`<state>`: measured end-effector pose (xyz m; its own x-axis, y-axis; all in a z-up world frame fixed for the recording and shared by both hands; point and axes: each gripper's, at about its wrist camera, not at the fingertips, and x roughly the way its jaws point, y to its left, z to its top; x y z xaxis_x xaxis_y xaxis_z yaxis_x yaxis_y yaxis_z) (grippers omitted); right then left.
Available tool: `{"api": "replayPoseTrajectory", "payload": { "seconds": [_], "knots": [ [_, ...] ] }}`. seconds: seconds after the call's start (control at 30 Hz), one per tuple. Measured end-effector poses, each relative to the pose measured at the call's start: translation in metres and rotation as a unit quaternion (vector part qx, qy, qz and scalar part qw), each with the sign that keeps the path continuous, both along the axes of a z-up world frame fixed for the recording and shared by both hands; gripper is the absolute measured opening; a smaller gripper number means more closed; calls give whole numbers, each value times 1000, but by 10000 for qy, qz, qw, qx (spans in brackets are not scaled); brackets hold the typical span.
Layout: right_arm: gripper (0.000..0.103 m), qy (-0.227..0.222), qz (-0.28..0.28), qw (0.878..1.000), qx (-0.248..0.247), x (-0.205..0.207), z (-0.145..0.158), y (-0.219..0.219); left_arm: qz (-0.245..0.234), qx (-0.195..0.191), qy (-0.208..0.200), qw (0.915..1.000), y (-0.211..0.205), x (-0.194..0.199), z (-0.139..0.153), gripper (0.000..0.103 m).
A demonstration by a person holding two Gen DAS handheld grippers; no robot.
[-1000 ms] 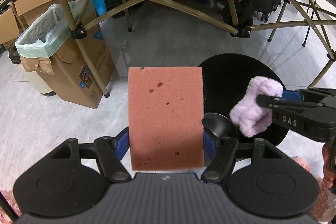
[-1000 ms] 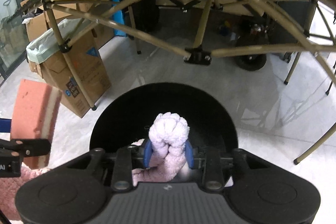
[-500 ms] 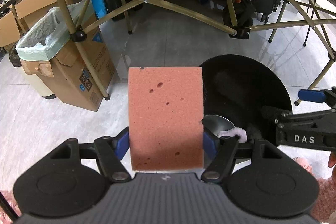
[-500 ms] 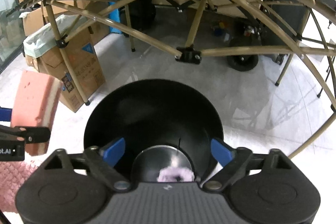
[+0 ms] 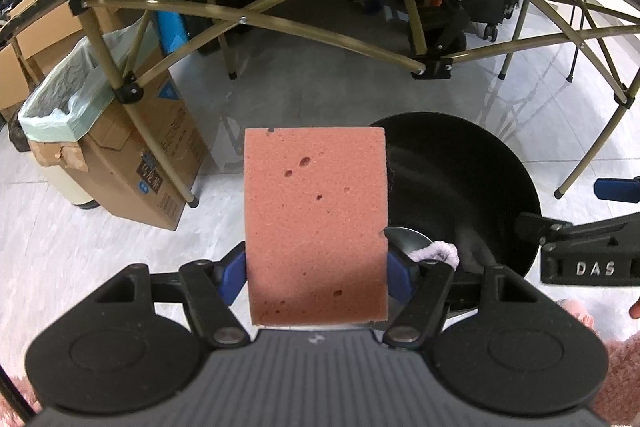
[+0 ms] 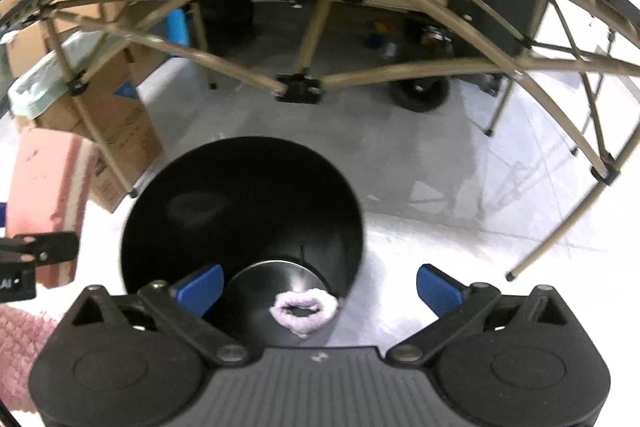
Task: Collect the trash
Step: 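Open right tool over the black bin to drop the headband, then move left tool over the bin and open it to drop the sponge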
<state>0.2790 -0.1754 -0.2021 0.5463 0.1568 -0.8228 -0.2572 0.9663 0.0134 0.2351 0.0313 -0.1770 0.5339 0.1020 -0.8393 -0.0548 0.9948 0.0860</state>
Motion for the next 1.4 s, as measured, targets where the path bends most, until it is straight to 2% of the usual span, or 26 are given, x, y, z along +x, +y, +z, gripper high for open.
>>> {"api": "replayPoseTrajectory", "payload": {
  "seconds": [0.27,0.53,0.87,1.0,1.1,1.17,1.4],
  "knots": [
    [103,98,-643,9979,55,5,-1,-40,-291,69,-151,9994,-24,19,1,70],
    [103,77,-1335,9910,90,9,4,-81,-657,-13,-93,9978,-61,45,-9,70],
    [103,101,-1880,9821,77,13,6,-116,-811,-107,125,9966,-89,65,-24,70],
    [103,112,-1863,9823,136,12,7,-116,-802,-25,164,9966,-94,68,-30,71],
    [103,91,-1814,9832,153,12,9,-114,-861,139,75,9962,-98,66,-32,79],
    [103,86,-1795,9836,156,12,9,-112,-816,173,17,9965,-96,65,-31,102],
    [103,98,-1738,9846,148,15,9,-105,-610,163,18,9980,-85,64,-29,103]
  ]
}}
